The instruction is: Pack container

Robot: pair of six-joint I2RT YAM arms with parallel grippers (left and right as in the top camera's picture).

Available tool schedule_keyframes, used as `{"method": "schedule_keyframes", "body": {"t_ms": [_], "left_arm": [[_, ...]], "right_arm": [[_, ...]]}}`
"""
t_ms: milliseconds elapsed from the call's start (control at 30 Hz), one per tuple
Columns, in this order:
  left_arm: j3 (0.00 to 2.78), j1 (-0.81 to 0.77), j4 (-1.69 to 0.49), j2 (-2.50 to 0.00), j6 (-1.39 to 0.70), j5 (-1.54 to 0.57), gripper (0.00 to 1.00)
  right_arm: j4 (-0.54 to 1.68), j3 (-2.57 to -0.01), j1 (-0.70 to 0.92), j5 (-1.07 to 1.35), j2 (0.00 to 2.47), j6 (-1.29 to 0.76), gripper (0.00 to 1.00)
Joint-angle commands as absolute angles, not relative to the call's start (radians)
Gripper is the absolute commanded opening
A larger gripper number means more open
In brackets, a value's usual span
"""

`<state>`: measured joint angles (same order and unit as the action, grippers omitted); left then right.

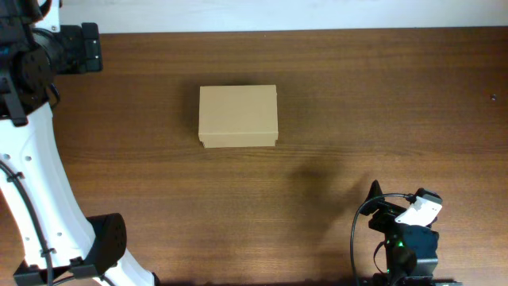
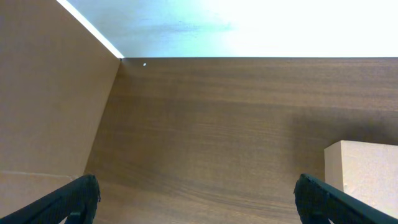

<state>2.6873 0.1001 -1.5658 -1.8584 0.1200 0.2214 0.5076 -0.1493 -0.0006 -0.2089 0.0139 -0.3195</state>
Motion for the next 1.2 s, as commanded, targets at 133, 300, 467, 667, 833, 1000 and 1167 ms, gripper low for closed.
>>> {"method": "schedule_keyframes", "body": {"t_ms": [133,300,467,667,833,1000,1167], "left_arm": [[2.686,0.099,-1.565,-1.863,0.125,0.225,1.00],[2.685,0.099,-1.565,-1.868,0.125,0.225,1.00],[2.662,0.099,-1.565,-1.835,0.125,0.225,1.00],[2.419,0.099,-1.565,-1.622,0.125,0.225,1.00],[2.107,0.099,-1.565,-1.372,0.125,0.225,1.00],[1.755,0.099,-1.379,-1.100,0.136,0.231,1.00],[1.366,0.099,-0.900,-0.807,0.136,0.199,1.00]], "right_arm": [[0.504,-0.140,-0.007,-0.214,0.004,-0.330,0.99],[0.504,-0.140,-0.007,-0.214,0.004,-0.331,0.99],[0.504,-0.140,-0.007,-0.214,0.004,-0.331,0.99],[0.504,-0.140,-0.007,-0.214,0.004,-0.331,0.99],[0.504,-0.140,-0.007,-0.214,0.004,-0.331,0.99],[0.504,-0.140,-0.007,-0.214,0.004,-0.331,0.99],[0.504,-0.140,-0.007,-0.214,0.004,-0.331,0.99]]}}
